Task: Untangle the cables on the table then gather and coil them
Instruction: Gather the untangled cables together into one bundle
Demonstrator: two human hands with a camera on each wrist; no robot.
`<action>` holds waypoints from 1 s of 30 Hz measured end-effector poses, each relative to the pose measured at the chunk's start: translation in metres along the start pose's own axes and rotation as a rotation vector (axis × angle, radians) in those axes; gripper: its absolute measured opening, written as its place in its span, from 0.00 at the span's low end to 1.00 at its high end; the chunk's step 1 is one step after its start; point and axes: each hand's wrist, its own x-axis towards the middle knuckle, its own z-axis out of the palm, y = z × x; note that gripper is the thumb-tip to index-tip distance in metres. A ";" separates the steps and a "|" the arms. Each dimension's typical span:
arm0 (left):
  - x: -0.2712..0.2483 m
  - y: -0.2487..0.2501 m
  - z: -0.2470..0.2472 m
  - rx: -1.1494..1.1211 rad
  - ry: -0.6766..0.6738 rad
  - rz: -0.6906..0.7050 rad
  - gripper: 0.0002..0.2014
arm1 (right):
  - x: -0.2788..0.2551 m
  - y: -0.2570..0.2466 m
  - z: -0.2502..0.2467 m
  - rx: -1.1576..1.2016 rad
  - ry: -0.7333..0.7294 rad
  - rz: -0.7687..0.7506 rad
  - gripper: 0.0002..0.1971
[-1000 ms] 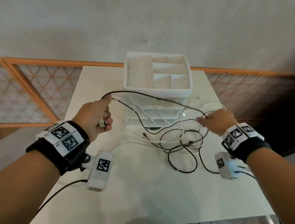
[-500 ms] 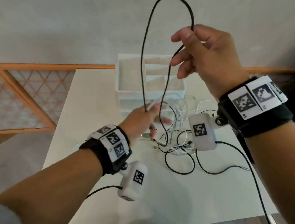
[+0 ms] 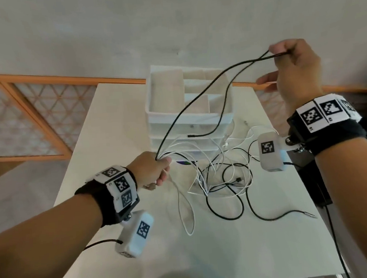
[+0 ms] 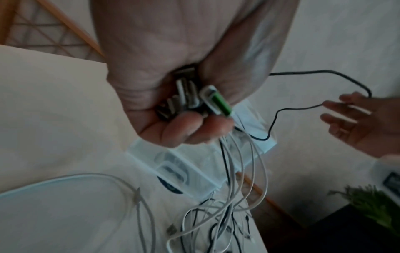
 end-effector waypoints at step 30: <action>-0.011 0.007 -0.035 -0.157 0.280 0.204 0.19 | -0.008 0.075 -0.019 -0.098 -0.087 0.081 0.11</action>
